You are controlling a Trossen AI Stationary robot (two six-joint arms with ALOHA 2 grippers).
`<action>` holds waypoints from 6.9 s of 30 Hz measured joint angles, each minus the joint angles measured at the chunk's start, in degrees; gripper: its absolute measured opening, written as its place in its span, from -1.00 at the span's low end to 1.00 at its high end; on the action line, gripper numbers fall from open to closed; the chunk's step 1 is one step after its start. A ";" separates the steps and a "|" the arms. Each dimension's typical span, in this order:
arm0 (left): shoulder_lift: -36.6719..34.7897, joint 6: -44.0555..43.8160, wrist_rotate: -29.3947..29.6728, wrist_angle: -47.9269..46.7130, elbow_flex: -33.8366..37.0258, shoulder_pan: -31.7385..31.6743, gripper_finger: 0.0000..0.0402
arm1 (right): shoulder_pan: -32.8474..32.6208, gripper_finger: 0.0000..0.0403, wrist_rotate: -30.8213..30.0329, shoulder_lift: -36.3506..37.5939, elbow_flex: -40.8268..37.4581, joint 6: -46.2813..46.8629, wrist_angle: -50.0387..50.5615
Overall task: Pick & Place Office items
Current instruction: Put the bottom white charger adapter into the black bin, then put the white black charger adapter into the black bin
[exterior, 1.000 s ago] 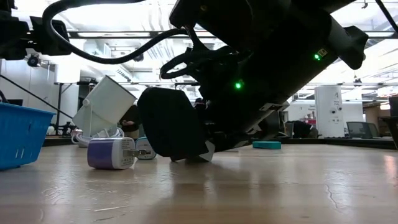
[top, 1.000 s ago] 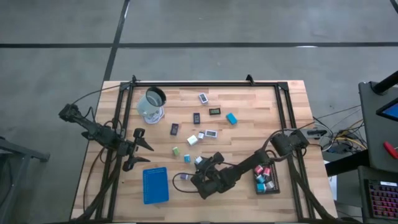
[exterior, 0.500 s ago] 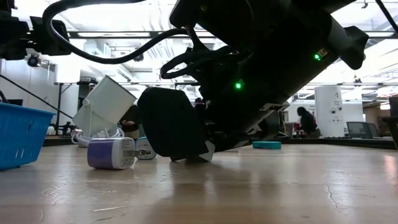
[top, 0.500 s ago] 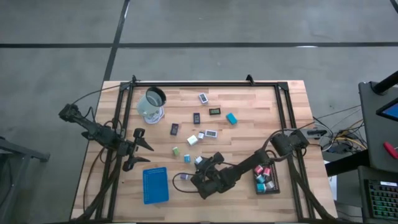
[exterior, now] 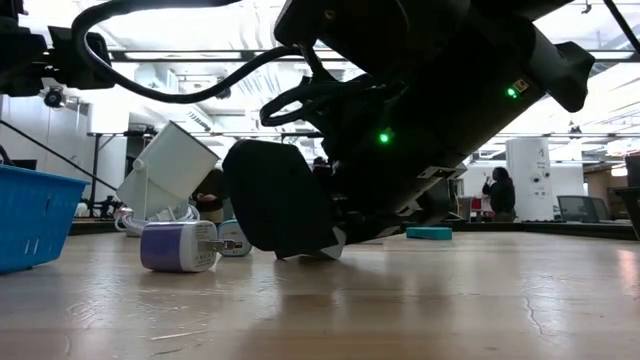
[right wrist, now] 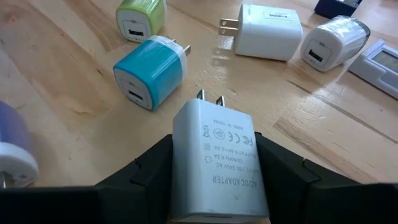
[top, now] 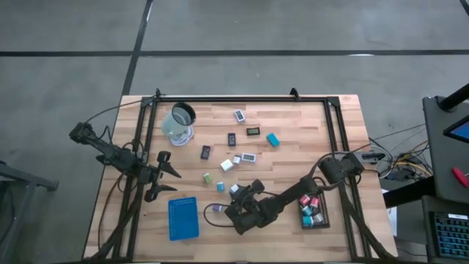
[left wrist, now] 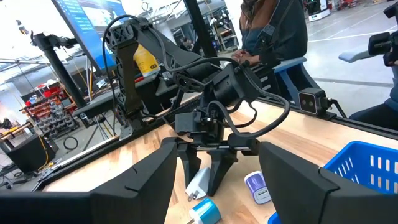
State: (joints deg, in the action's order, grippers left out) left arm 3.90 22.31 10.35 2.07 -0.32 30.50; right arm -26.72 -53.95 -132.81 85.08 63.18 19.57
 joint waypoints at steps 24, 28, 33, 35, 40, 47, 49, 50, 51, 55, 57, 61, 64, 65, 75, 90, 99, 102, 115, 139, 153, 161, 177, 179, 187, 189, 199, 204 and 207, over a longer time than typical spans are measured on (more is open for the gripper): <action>0.00 0.00 -0.02 0.00 0.00 0.00 0.17 | -0.36 -0.09 -1.72 5.01 -0.07 -4.06 1.58; 0.00 0.01 0.00 -0.02 0.02 0.01 0.17 | -0.52 -0.08 -1.44 7.99 -0.09 -5.30 3.08; 0.00 0.02 -0.02 -0.02 0.00 0.02 0.17 | -0.87 -0.08 0.00 12.86 -0.07 -5.40 6.25; 0.01 0.01 -0.01 -0.02 0.02 0.01 0.17 | -1.16 -0.08 0.60 15.03 -0.09 -5.41 8.22; 0.00 0.01 0.00 -0.02 0.02 0.00 0.17 | -2.08 -0.08 3.73 20.63 -0.02 -5.32 13.40; 0.00 0.01 0.00 -0.03 0.00 0.01 0.17 | -3.77 -0.08 10.12 28.54 -0.02 -4.06 20.74; 0.01 0.01 -0.02 -0.04 0.01 0.01 0.17 | -4.16 -0.08 12.91 30.57 -0.02 -3.22 22.69; 0.00 0.00 0.00 -0.02 0.02 0.02 0.17 | -4.42 -0.08 14.48 31.51 -0.02 -2.88 24.04; 0.00 0.01 0.00 -0.04 0.01 0.00 0.17 | -4.55 -0.08 15.96 32.43 -0.02 -2.33 25.30; 0.02 0.02 -0.02 -0.02 0.02 0.00 0.17 | -5.64 -0.08 20.40 35.93 -0.02 1.71 29.58; 0.00 0.00 -0.01 -0.02 0.02 0.01 0.17 | -6.25 -0.08 22.37 37.63 -0.02 4.72 31.49; 0.00 0.02 0.00 -0.02 0.02 0.00 0.17 | -8.16 -0.08 26.08 40.38 -0.02 11.73 36.12; 0.00 0.02 0.00 -0.02 0.00 0.00 0.17 | -9.87 -0.08 29.24 41.75 -0.02 18.49 39.71; 0.00 0.00 -0.02 -0.02 0.02 0.02 0.17 | -10.50 -0.08 30.13 41.99 -0.02 21.06 40.96; 0.00 0.01 0.00 -0.02 0.01 0.00 0.17 | -19.31 -0.08 32.24 40.93 -0.02 49.21 54.08; 0.00 0.01 0.00 -0.02 0.00 0.01 0.17 | -24.92 -0.08 43.26 31.44 -0.02 69.31 63.27; 0.00 0.00 0.00 -0.02 0.00 0.00 0.17 | -24.92 -0.08 44.01 23.25 -0.13 69.99 67.38; 0.00 0.02 -0.01 -0.02 0.01 0.01 0.17 | -24.92 -0.08 44.92 20.29 -0.12 71.29 67.47; 0.00 0.00 0.00 -0.02 0.02 0.00 0.17 | -24.92 -0.08 46.09 12.27 -0.13 72.37 68.54; 0.00 0.00 0.00 -0.02 0.02 0.00 0.17 | -24.91 -0.01 46.76 12.31 -0.13 72.98 68.26; 0.00 0.02 0.00 -0.02 0.00 0.00 0.17 | -24.90 0.00 47.15 12.31 -0.11 73.41 67.82; 0.00 0.00 0.00 -0.02 0.01 0.01 0.17 | -24.90 0.00 47.12 12.33 -0.11 73.83 67.77; 0.00 0.01 0.00 -0.02 0.01 0.00 0.17 | -24.90 0.18 46.47 12.33 -0.11 73.55 67.60; 0.00 0.02 0.00 -0.02 0.02 0.02 0.17 | -24.90 0.22 46.47 12.33 -0.11 73.50 67.50; 0.00 0.00 0.00 -0.02 0.02 0.02 0.17 | -24.90 0.22 46.47 12.47 -0.04 73.37 68.03; 0.00 0.02 -0.02 -0.02 0.01 0.02 0.17 | -24.90 0.22 46.30 12.64 0.65 73.35 69.13; 0.00 0.02 0.00 -0.02 0.00 0.02 0.17 | -24.92 0.22 46.27 13.38 2.95 73.15 70.44; 0.00 0.01 0.00 -0.02 0.00 0.02 0.17 | -24.92 0.22 45.75 13.38 2.95 73.15 70.44; 0.00 0.00 0.00 -0.02 0.02 0.00 0.17 | -24.91 0.22 44.79 13.49 3.17 73.15 70.45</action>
State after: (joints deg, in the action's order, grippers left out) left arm 3.90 22.31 10.35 2.04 -0.30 30.51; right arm -51.63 -9.17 -119.32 88.25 136.33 90.03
